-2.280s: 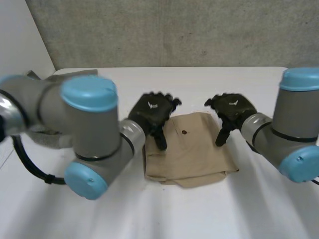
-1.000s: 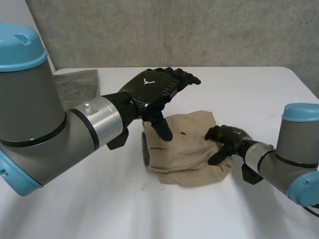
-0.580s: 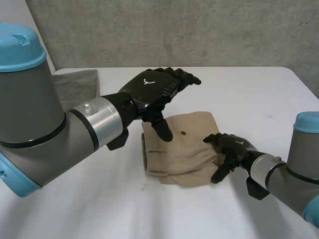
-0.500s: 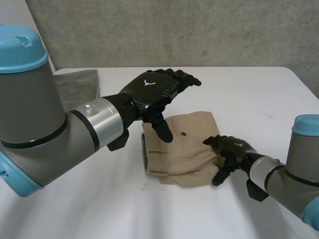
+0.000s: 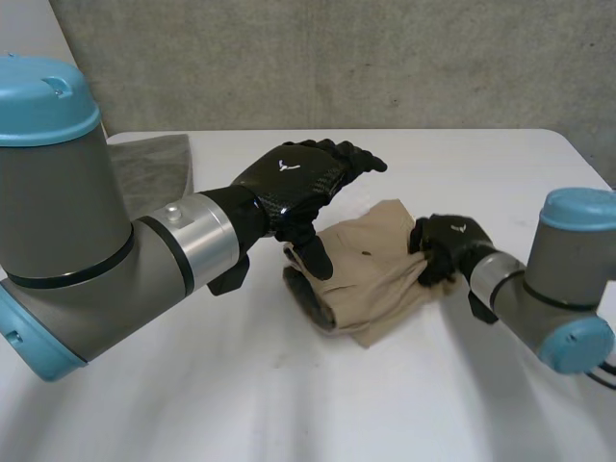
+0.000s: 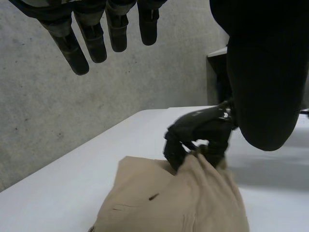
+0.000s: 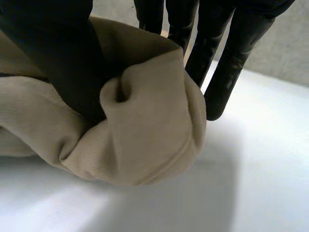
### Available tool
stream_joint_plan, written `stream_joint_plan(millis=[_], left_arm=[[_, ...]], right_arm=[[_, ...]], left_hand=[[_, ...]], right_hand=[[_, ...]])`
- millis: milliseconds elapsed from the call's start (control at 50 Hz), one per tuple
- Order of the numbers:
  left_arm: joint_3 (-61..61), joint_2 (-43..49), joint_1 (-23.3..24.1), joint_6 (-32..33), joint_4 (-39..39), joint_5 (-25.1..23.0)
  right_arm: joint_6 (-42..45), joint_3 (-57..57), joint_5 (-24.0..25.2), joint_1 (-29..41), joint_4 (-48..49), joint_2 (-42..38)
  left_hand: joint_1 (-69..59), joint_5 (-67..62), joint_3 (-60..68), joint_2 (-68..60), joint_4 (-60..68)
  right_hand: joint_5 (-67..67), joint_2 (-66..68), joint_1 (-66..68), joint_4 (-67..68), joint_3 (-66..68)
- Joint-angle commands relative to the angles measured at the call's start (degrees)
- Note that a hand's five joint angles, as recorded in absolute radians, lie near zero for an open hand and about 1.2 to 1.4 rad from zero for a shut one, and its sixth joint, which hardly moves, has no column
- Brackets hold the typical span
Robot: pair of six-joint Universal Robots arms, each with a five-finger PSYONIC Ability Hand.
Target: Fold the laundry.
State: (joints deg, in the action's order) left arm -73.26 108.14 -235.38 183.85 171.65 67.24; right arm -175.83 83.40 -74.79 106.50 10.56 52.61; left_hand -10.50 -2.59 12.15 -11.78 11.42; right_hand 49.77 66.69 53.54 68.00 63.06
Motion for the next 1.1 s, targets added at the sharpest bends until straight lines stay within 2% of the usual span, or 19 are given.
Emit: stream_joint_plan(millis=[20,60,200,300,340,680,800,940,960,980,1000,1100], left_arm=[[0.0,0.0,-0.1,-0.1,0.0,0.0],[0.0,0.0,-0.1,-0.1,0.0,0.0],[0.0,0.1,-0.1,-0.1,0.0,0.0],[0.0,0.2,-0.1,-0.1,0.0,0.0],[-0.1,0.2,-0.1,-0.1,0.0,0.0],[-0.4,1.2,0.0,-0.2,0.0,0.0],[-0.5,1.5,0.0,-0.2,0.0,0.1],[-0.7,1.5,0.0,-0.2,0.0,0.1],[-0.7,1.5,0.0,-0.2,0.0,0.1],[-0.8,1.5,0.0,-0.2,0.0,0.1],[-0.8,1.5,0.0,-0.2,0.0,0.1],[-0.8,1.1,0.0,-0.2,0.0,0.2]], right_arm=[[5.5,-18.0,-2.6,-1.8,-3.2,-9.8],[6.4,-22.7,-3.4,-2.8,-4.4,-12.1],[7.2,-51.2,-5.4,-8.3,-14.6,-26.2],[7.6,-77.0,-9.7,-14.0,-24.5,-39.0],[7.8,-81.3,-10.0,-15.1,-25.3,-41.2],[11.9,-79.0,-4.5,-27.8,-22.0,-42.5],[13.2,-79.5,-1.9,-29.7,-21.5,-42.5],[18.9,-80.0,-2.9,-30.6,-20.2,-42.7],[19.3,-80.0,-4.0,-30.7,-19.9,-42.8],[19.5,-80.1,-5.1,-30.7,-19.5,-42.7],[19.6,-80.0,-5.6,-30.7,-19.4,-42.7],[22.3,-79.4,-8.3,-30.5,-20.2,-41.7]], left_hand=[[-1.6,0.5,-0.1,-0.3,0.6],[-1.6,0.5,-0.1,-0.3,0.6],[-1.6,0.5,-0.1,-0.3,0.6],[-1.6,0.5,-0.1,-0.3,0.6],[-1.6,0.5,-0.1,-0.3,0.6],[-1.6,0.5,-0.1,-0.3,0.6],[-1.6,0.5,-0.1,-0.3,0.6],[-1.6,0.5,-0.1,-0.3,0.6],[-1.6,0.5,-0.1,-0.3,0.6],[-1.6,0.5,-0.1,-0.3,0.6],[-1.4,0.7,-0.3,-0.1,0.5],[-0.7,1.4,-0.9,0.6,-0.2]], right_hand=[[20.2,13.3,26.5,12.0,16.9],[20.2,13.3,26.5,12.0,16.9],[20.2,13.3,26.5,12.0,16.9],[20.2,13.3,26.5,12.0,16.9],[20.2,13.3,26.5,12.0,16.9],[20.2,13.3,26.5,12.0,16.9],[20.2,13.3,26.5,12.0,16.9],[20.2,13.3,26.5,12.0,16.9],[-8.4,-15.3,-2.1,-16.6,-11.6],[-42.4,-49.4,-36.2,-50.7,-45.7],[-49.8,-56.7,-43.5,-58.0,-53.1],[-49.8,-56.7,-43.5,-58.0,-53.1]])
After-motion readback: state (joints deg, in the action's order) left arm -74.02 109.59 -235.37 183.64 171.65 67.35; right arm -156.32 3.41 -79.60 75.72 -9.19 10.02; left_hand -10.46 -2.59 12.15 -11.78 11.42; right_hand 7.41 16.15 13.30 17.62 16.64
